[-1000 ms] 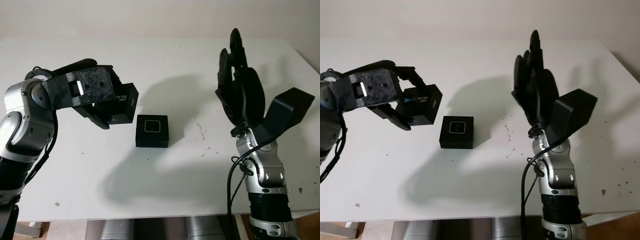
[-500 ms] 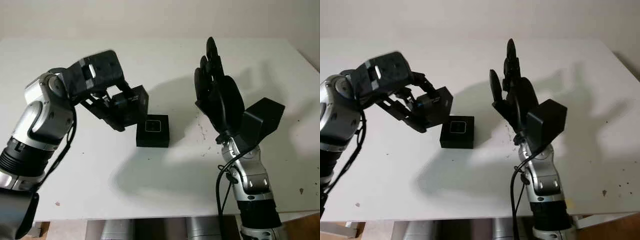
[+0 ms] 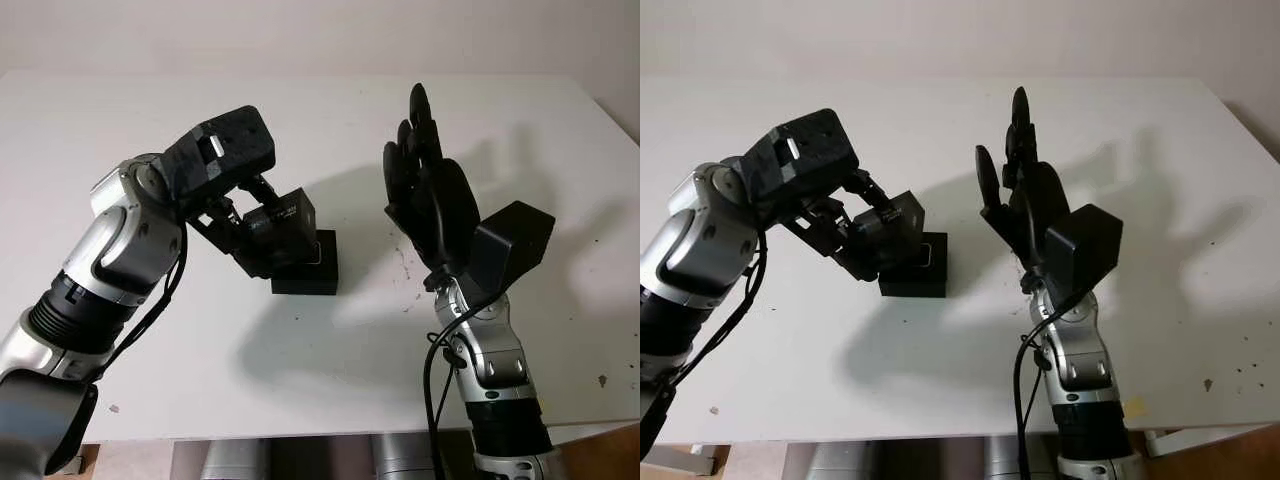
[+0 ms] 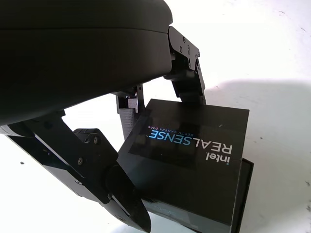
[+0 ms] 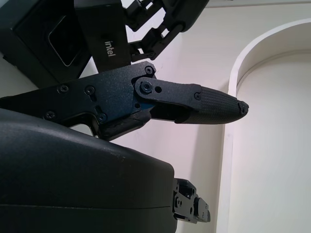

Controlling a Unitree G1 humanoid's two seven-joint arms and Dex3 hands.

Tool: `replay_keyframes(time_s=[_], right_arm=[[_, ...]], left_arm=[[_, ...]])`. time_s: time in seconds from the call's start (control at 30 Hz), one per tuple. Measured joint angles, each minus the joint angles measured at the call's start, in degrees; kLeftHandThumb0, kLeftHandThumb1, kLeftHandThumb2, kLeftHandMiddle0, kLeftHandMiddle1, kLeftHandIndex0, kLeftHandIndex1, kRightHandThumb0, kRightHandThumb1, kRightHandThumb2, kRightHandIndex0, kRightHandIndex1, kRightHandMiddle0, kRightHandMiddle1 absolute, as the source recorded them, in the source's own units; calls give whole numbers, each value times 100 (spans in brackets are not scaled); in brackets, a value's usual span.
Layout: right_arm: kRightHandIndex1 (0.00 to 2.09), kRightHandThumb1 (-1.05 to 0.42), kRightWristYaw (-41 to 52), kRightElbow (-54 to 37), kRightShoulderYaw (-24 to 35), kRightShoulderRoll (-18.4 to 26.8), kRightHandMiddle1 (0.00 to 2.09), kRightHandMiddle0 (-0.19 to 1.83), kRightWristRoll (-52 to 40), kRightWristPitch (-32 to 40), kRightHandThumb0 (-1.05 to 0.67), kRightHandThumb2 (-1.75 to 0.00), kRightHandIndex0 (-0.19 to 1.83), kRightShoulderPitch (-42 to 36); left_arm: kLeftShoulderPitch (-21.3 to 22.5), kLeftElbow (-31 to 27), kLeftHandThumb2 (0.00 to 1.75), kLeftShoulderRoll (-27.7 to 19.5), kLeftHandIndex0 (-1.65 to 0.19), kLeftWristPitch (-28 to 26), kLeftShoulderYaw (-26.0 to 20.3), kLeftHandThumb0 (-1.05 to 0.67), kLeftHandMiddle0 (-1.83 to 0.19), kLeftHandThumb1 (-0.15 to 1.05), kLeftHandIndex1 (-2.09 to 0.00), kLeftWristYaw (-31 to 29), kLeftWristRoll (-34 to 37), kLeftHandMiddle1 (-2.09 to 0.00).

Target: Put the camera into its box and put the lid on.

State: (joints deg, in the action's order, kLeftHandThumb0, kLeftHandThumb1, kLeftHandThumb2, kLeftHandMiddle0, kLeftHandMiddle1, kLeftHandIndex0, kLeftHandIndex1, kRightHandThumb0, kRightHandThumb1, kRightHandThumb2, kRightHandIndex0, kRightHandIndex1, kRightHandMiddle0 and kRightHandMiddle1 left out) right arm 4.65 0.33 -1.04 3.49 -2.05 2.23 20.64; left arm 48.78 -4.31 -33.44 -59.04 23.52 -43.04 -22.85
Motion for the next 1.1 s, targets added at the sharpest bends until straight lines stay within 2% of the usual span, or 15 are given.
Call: replay_keyframes(time_s=[0.17, 0.37, 0.7, 0.9, 1.0, 1.1], right_arm=[[0, -105, -99, 40, 11, -15, 1, -19, 54, -137, -78, -54, -19, 1], [0, -105, -12, 50, 2, 0, 1, -19, 119, -158, -80, -53, -19, 0], [0, -105, 41, -78, -3, 0, 4, -17, 110, -110, -79, -51, -19, -10], [0, -105, 38, -188, -13, -5, 4, -18, 126, -92, -79, -50, -19, -40], [0, -105, 27, -272, -36, -9, 4, -18, 140, -55, -80, -50, -19, -45], [0, -105, 20, -277, -49, -8, 4, -18, 161, -53, -78, -51, -19, -55]], left_arm=[[38, -103, 5, -53, -33, 29, 209, -12, -42, 96, -141, 43, -106, -144], [-104, -197, 5, -47, -34, 379, 117, -12, -47, 95, -145, 201, 18, -150], [-191, -258, 5, -3, -30, 561, 177, -16, -37, 96, -135, 351, -66, -139], [-78, -208, 5, 170, -32, 209, 193, -12, -35, 96, -141, 309, 25, -140], [-72, -183, 6, 286, -29, 19, 191, -9, -34, 97, -146, 357, 94, -132], [-59, -127, 5, 329, -28, -118, 198, -12, -38, 97, -147, 419, 117, -134]])
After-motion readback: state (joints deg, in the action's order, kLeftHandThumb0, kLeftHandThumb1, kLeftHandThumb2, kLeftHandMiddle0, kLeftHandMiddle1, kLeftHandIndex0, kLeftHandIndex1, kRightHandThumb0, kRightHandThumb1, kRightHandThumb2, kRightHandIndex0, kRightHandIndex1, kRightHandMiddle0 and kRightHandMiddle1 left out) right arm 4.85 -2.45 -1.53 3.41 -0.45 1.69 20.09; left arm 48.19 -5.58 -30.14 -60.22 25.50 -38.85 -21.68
